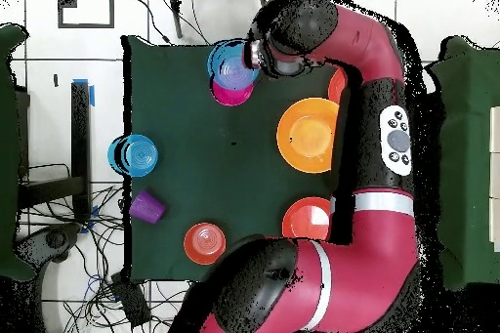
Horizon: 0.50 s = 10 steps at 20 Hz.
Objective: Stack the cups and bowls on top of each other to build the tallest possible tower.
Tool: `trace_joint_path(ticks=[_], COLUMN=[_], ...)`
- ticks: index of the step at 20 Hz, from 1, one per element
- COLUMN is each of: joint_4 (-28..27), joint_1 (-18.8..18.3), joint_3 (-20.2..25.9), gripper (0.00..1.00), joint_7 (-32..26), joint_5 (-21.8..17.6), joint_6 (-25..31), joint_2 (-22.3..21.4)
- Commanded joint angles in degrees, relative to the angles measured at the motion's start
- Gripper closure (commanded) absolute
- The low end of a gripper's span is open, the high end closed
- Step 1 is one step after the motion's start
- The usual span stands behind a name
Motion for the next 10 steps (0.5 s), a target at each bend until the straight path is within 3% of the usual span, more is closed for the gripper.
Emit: trace_joint_path(ticks=[1,10], joint_4=[9.15,14.61], joint_1=[-0.77,-1.95], joint_3=[2.89,3.01], gripper=[1.0,1.0], joint_7=[-7.78,-7.38], joint_5=[-3.17,-3.1], joint_6=[-7.7,-12.54], joint_2=[0.95,-0.25])
